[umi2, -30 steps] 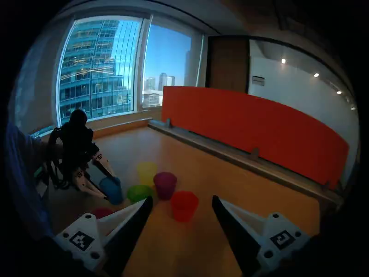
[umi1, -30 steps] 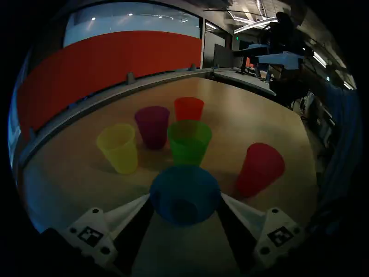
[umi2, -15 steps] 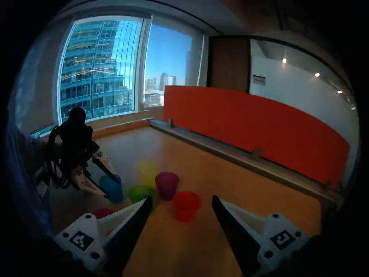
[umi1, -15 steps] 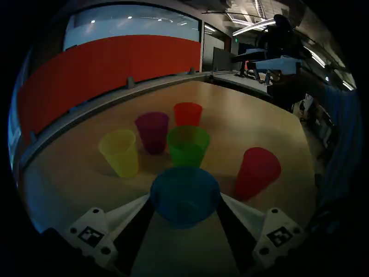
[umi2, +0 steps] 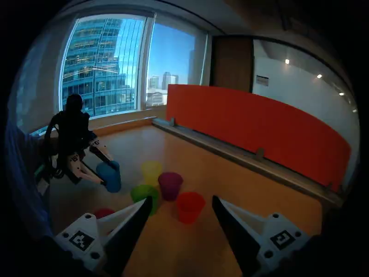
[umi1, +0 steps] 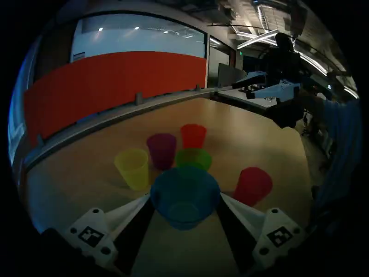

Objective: Pour water

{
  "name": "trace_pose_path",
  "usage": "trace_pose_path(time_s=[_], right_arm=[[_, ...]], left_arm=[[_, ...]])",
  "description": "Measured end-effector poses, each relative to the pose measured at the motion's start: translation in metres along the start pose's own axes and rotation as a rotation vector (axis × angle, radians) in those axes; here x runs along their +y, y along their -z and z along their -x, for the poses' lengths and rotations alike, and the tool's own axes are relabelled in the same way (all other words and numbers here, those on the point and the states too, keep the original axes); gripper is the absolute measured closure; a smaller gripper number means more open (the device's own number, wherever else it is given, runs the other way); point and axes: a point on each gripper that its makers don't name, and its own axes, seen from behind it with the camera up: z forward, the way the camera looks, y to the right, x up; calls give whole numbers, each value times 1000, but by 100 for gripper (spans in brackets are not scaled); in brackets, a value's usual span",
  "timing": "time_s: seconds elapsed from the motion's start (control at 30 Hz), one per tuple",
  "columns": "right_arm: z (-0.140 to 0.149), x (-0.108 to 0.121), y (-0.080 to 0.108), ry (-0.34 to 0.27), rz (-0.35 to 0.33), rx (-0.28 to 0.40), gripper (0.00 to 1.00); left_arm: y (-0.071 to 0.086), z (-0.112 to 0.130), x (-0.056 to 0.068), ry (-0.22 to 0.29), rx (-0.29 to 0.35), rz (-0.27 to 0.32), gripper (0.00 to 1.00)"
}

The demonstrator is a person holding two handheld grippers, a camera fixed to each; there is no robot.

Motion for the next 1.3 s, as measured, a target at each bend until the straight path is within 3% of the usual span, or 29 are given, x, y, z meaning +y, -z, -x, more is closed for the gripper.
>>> trace_pose_path(time_s=[0.8,1.3], right_arm=[[4,-20,-21,23,-47,-9,0],[10,-28,-34,33,-74,-24,0]], left_arm=[[39,-64,-9,-26,181,-60,14],[66,-103,-8,-39,309,-75,13]])
